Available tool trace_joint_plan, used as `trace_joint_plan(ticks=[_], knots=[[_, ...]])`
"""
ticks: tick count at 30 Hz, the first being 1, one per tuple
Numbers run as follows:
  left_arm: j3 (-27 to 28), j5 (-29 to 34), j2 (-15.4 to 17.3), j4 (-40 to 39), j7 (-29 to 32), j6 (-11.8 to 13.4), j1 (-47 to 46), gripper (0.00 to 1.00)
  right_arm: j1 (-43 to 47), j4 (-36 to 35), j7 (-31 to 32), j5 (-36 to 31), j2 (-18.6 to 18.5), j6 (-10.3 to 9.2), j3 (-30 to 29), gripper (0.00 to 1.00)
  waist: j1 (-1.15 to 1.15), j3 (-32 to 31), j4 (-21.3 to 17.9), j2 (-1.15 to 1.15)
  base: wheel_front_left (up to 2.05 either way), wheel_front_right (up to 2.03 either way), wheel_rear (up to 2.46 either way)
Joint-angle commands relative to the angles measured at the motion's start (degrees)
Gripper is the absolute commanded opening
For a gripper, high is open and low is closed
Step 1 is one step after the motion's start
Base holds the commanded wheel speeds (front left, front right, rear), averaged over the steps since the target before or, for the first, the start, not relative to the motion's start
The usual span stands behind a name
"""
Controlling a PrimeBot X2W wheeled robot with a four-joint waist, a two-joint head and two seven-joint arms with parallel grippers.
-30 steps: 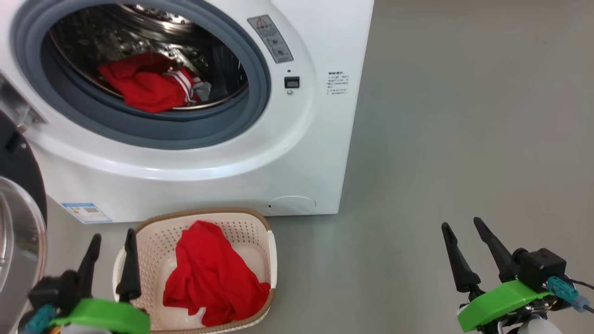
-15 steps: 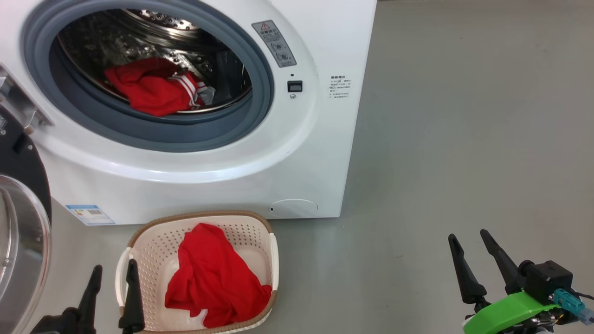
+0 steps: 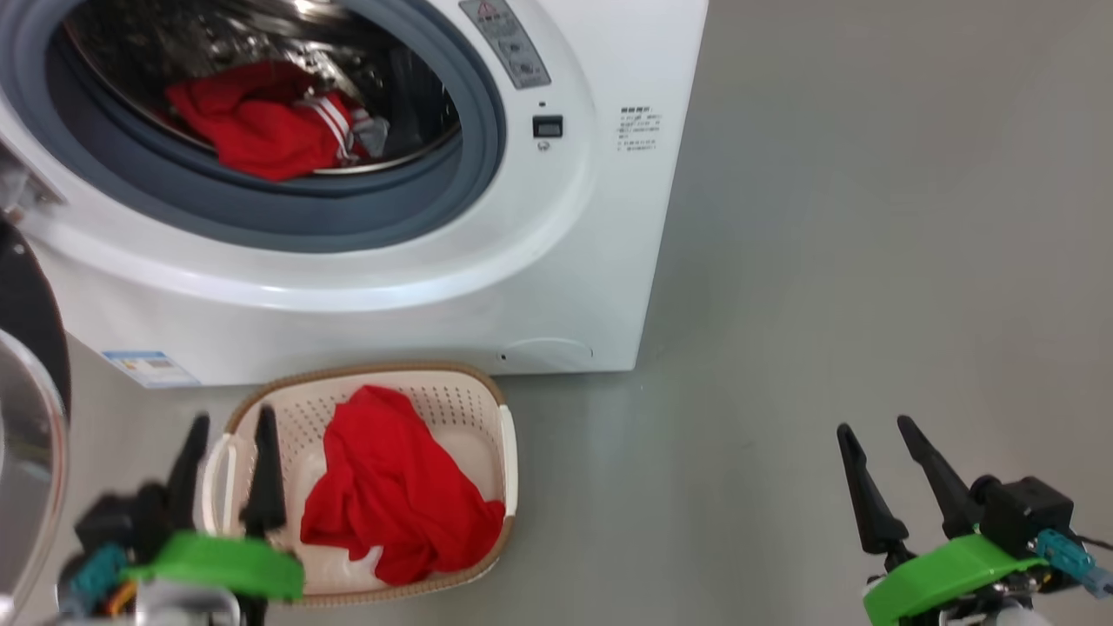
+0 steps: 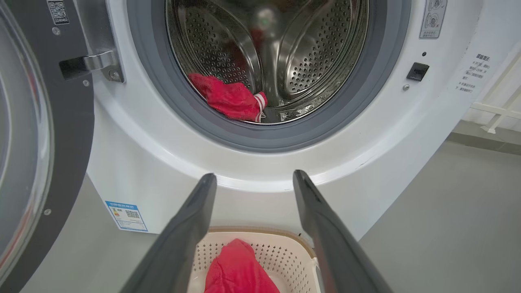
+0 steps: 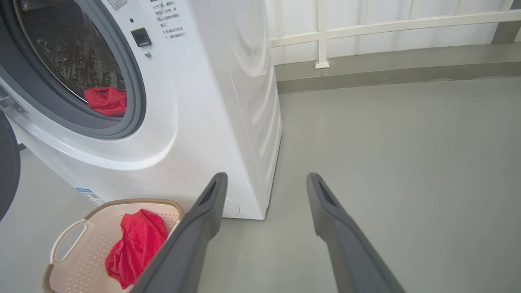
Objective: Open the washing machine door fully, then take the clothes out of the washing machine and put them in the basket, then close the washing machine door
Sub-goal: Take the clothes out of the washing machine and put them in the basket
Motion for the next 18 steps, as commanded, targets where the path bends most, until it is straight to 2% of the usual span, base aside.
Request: trace_joint_plan(ticks=[1, 4, 8, 9, 10, 11, 18], knots=[[1.5, 0.2, 1.9, 0.0, -0.5, -0.2, -3.9, 1.00, -2.0, -1.6, -0.7, -0.3, -0.1, 0.09, 1.2, 1.00, 0.00, 2.4, -0.3, 0.00, 0.00, 0.00, 0.00], [1.1, 0.9, 3.3, 3.8, -0.3, -0.2, -10.1, 1.00, -3.4, -1.9, -0.7, -0.5, 0.3, 0.09, 1.2, 1.00, 0.00, 4.8, -0.8, 0.00, 0.00, 0.00, 0.00], [0.4, 2.2, 5.3, 9.6, 2.9, 0.7, -19.5, 1.00, -5.3, -2.1, -0.7, -0.6, 1.0, 0.09, 0.7, 1.00, 0.00, 7.7, -2.0, 0.00, 0.00, 0.00, 0.00], [0.4, 2.2, 5.3, 9.6, 2.9, 0.7, -19.5, 1.00, -5.3, -2.1, -0.7, -0.6, 1.0, 0.09, 0.7, 1.00, 0.00, 7.7, -2.0, 0.00, 0.00, 0.00, 0.00], [-0.1, 3.1, 6.5, 12.5, 4.3, 1.1, -24.4, 1.00, -6.2, -2.1, -0.7, -0.8, 1.4, 0.09, 0.5, 1.00, 0.00, 8.9, -2.6, 0.00, 0.00, 0.00, 0.00], [-0.1, 3.1, 6.5, 12.5, 4.3, 1.1, -24.4, 1.00, -6.2, -2.1, -0.7, -0.8, 1.4, 0.09, 0.5, 1.00, 0.00, 8.9, -2.6, 0.00, 0.00, 0.00, 0.00], [-1.7, 4.9, 9.0, 22.4, 7.7, 1.3, -39.5, 1.00, -9.3, -2.6, -0.7, -0.9, 2.9, 0.09, 0.9, 1.00, 0.00, 12.8, -5.0, 0.00, 0.00, 0.00, 0.00]])
